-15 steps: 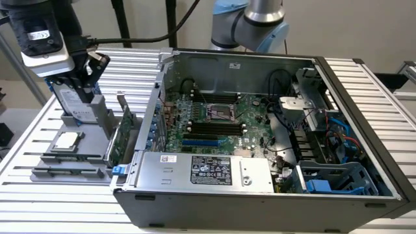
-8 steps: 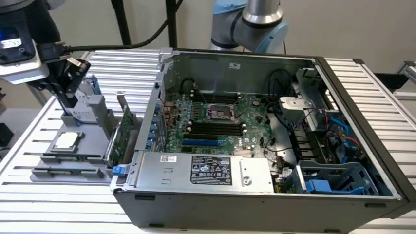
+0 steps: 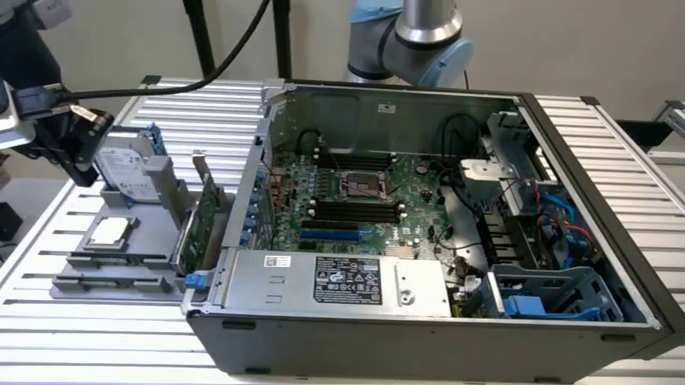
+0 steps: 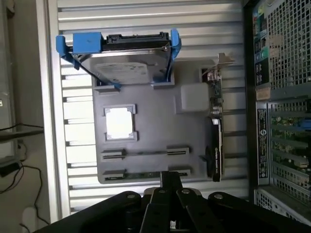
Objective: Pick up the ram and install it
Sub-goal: 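Reach for the ram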
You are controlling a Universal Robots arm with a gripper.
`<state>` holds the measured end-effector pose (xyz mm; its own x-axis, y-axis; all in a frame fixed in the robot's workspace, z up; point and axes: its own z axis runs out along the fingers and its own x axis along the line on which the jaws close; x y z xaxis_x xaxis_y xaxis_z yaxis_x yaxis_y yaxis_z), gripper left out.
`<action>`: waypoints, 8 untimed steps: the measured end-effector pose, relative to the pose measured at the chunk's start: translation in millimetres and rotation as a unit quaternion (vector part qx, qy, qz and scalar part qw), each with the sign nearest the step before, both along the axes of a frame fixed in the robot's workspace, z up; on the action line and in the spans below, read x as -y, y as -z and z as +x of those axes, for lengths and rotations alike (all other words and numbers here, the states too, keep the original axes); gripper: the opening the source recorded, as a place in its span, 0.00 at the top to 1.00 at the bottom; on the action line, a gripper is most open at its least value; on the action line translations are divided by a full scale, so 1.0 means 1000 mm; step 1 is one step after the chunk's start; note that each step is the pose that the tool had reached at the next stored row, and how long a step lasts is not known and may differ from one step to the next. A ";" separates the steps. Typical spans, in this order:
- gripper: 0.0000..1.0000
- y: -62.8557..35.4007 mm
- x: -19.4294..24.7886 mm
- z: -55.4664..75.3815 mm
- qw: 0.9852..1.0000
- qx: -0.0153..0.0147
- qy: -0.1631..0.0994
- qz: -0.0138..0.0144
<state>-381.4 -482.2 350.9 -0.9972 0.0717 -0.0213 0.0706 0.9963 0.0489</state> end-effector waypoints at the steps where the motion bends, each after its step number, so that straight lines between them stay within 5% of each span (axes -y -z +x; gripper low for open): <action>1: 1.00 0.0014 0.0004 -0.003 1.000 0.000 0.000 0.000; 8: 1.00 0.0050 0.0008 -0.004 1.000 -0.003 0.000 -0.004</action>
